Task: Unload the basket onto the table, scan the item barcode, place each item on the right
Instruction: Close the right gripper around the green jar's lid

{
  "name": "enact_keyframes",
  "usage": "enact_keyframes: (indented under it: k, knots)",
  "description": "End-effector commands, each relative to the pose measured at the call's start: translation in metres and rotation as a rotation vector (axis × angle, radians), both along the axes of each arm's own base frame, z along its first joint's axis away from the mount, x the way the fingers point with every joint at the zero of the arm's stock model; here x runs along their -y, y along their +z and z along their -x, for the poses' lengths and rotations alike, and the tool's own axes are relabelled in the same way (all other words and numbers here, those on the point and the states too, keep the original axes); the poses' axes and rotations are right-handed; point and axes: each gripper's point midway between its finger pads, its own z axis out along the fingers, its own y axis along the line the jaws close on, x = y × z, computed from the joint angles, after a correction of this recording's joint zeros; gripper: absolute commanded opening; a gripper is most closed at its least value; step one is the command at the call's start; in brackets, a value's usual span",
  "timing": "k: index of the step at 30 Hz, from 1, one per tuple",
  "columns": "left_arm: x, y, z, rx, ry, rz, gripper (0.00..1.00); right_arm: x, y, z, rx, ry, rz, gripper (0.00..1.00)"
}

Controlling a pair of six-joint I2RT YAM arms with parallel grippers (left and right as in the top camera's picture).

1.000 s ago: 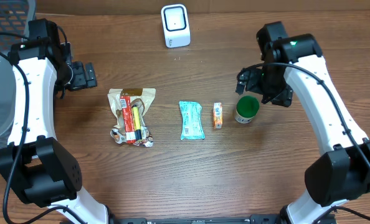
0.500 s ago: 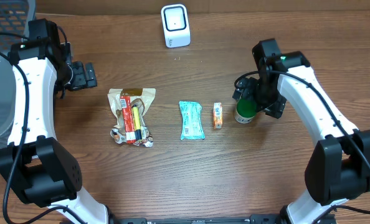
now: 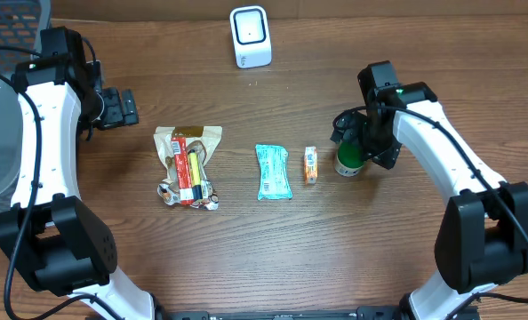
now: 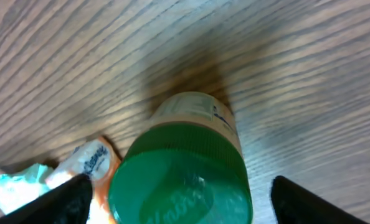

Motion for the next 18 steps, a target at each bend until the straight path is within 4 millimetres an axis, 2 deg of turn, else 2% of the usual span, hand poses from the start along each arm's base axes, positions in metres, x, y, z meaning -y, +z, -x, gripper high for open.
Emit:
enact_keyframes:
  k: [1, 10, 15, 18]
  knots:
    - [0.001, 0.014, -0.004, 0.04, -0.019, -0.006, 1.0, -0.003, -0.013, 0.009, -0.023, -0.005, 0.001, 0.88]
    - [0.001, 0.014, -0.004, 0.04, -0.019, -0.006, 1.0, -0.016, -0.019, 0.011, 0.015, 0.127, 0.086, 0.74]
    - [0.001, 0.014, -0.004, 0.04, -0.019, -0.006, 1.0, -0.01, -0.019, 0.013, 0.016, 0.16, 0.158, 0.67]
    - [0.001, 0.014, -0.004, 0.04, -0.019, -0.006, 1.0, -0.01, -0.02, 0.017, 0.002, 0.27, 0.172, 0.62]
